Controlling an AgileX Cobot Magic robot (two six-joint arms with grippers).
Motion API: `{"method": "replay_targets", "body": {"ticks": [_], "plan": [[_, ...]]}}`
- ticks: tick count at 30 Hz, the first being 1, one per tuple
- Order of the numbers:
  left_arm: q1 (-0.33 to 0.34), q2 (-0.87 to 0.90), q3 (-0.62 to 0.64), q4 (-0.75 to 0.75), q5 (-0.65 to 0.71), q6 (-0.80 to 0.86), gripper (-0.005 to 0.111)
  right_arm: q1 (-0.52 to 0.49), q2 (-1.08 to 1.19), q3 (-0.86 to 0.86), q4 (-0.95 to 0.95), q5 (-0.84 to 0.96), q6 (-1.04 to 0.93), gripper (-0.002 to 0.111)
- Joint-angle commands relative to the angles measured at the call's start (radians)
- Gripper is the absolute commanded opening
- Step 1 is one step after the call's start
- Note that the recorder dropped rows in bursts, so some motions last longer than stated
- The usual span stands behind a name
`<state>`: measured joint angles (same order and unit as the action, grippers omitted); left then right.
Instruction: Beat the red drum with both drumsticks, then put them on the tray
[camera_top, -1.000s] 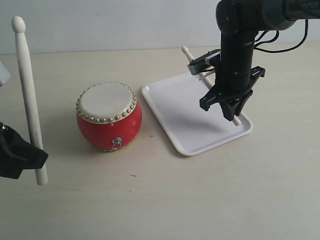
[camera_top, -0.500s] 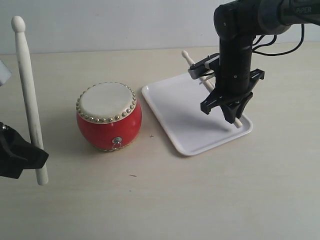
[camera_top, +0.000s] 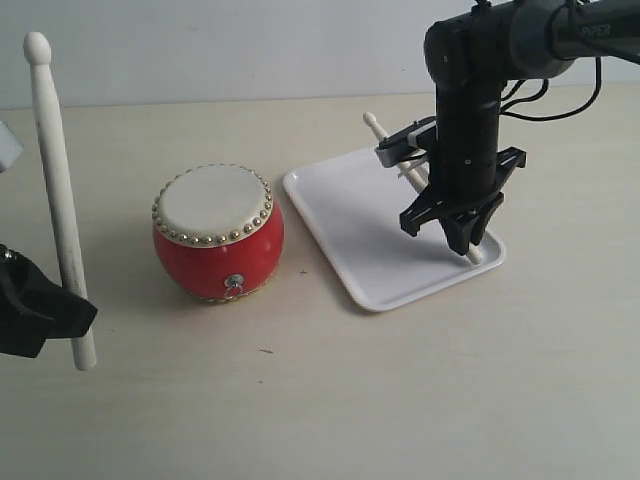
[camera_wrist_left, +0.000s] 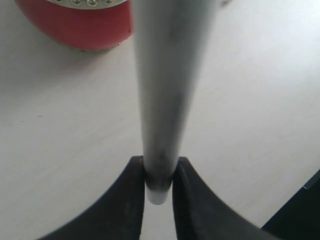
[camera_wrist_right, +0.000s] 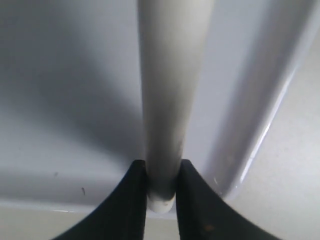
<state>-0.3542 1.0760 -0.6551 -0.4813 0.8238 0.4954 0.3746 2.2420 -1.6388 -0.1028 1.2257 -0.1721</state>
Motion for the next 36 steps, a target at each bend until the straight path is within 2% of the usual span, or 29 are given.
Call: {"method": "replay_targets", "body": {"ticks": [1,13,17,27,32,36], "plan": [[-0.006,-0.005,0.004,-0.016,0.0,0.006,0.0,-0.002,-0.009,-0.006,-0.002,-0.005,-0.001,0.0],[-0.006,-0.005,0.004,-0.033,0.002,0.022,0.0,-0.002,0.014,-0.006,-0.013,-0.005,-0.009,0.0],[-0.006,-0.005,0.004,-0.035,0.004,0.024,0.0,-0.002,0.014,-0.006,-0.013,-0.005,0.001,0.014],[-0.006,-0.005,0.004,-0.035,0.004,0.024,0.0,-0.002,0.014,-0.006,-0.013,-0.005,0.001,0.029],[-0.006,-0.005,0.004,-0.035,0.0,0.024,0.0,-0.002,-0.006,-0.006,-0.013,-0.005,0.019,0.03],[-0.006,-0.005,0.004,-0.035,-0.005,0.024,0.0,-0.002,-0.118,-0.006,-0.013,-0.005,0.026,0.03]]}}
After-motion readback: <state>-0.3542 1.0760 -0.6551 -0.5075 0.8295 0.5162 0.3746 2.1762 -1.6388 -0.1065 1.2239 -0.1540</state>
